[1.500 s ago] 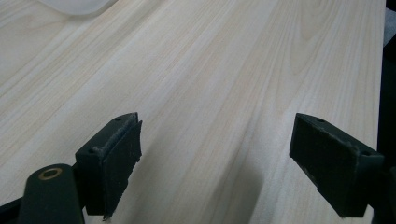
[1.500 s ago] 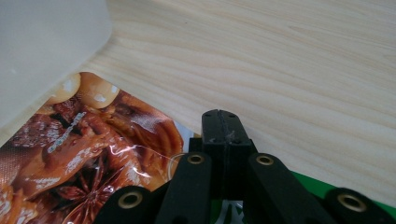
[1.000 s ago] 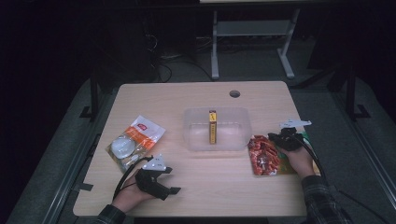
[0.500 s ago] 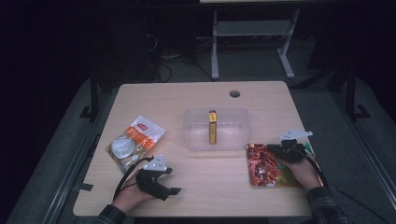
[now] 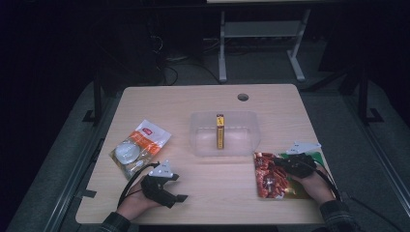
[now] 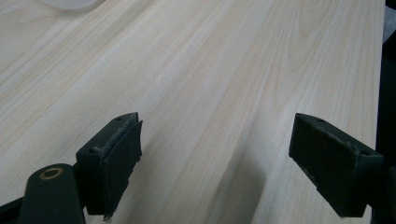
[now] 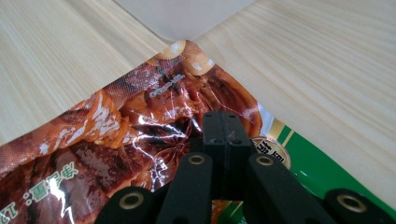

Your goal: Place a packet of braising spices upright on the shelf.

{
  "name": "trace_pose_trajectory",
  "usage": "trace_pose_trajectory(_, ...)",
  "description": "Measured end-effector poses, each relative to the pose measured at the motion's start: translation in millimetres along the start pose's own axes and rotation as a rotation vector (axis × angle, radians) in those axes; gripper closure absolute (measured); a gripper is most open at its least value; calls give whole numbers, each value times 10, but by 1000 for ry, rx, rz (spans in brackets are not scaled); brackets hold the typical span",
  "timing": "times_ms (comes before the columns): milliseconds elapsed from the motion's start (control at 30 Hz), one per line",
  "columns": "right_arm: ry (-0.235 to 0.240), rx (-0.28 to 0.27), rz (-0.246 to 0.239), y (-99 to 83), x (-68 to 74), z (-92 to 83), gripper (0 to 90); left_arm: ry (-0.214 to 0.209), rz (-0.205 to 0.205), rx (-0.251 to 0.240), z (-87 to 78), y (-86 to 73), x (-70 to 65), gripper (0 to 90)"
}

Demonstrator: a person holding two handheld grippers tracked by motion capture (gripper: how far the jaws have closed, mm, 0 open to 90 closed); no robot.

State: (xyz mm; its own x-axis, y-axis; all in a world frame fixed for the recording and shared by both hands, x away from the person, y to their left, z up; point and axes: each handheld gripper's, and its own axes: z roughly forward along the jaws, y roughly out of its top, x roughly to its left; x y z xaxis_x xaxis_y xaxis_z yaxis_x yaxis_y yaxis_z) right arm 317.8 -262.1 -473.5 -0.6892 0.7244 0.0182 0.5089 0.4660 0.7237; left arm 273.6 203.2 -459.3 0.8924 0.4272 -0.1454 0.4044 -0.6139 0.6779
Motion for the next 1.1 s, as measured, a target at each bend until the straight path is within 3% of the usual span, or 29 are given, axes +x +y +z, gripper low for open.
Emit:
trace_pose_trajectory(100, -42, 11, 19, 33, -61, -40, 900, -1, 0, -4, -12, 3, -2, 162)
trace_pose_trajectory(367, -254, 48, 171, -89, -429, -382, 900, 0, 4, -3, -16, 6, 7, 162)
trace_pose_trajectory(567, -288, 68, 212, -260, -520, -535, 900, -2, -1, -17, 0, 21, 10, 162)
trace_pose_trajectory(767, -307, 101, 215, -379, -456, -643, 900, -9, 14, -32, 57, 115, 35, 178)
trace_pose_trajectory(1100, -335, 116, 259, -591, -388, -856, 900, -24, 46, -39, 160, 275, 95, 183)
